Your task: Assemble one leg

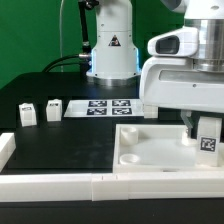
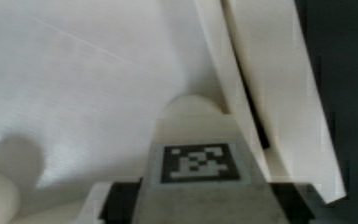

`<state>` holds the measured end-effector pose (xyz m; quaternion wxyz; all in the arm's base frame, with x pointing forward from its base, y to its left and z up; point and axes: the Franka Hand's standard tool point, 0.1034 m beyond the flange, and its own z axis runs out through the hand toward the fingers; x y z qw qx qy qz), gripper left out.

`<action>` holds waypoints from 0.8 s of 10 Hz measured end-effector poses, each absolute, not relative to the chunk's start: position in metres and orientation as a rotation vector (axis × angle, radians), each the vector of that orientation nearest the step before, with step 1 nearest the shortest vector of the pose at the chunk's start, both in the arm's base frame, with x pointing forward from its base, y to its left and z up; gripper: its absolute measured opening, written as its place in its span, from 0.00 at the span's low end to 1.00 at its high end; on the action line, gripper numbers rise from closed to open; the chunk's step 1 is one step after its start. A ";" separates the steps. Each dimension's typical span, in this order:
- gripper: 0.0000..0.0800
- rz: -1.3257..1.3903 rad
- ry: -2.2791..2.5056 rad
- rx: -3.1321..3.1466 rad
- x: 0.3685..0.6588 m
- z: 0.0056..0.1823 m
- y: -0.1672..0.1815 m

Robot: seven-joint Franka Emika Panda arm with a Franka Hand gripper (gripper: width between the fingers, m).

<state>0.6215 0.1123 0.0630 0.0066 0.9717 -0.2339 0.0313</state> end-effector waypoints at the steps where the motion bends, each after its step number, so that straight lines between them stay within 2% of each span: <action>1: 0.37 0.108 -0.893 2.978 0.621 0.063 0.108; 5: 0.38 0.105 -1.113 2.864 0.618 0.064 0.091; 6: 0.47 0.106 -1.109 2.867 0.619 0.064 0.092; 7: 0.47 0.106 -1.108 2.868 0.619 0.064 0.092; 8: 0.69 0.106 -1.108 2.868 0.619 0.064 0.092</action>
Offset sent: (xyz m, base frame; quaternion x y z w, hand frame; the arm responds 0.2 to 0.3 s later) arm 0.0040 -0.0044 0.0005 0.0040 -0.0003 0.1449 0.9894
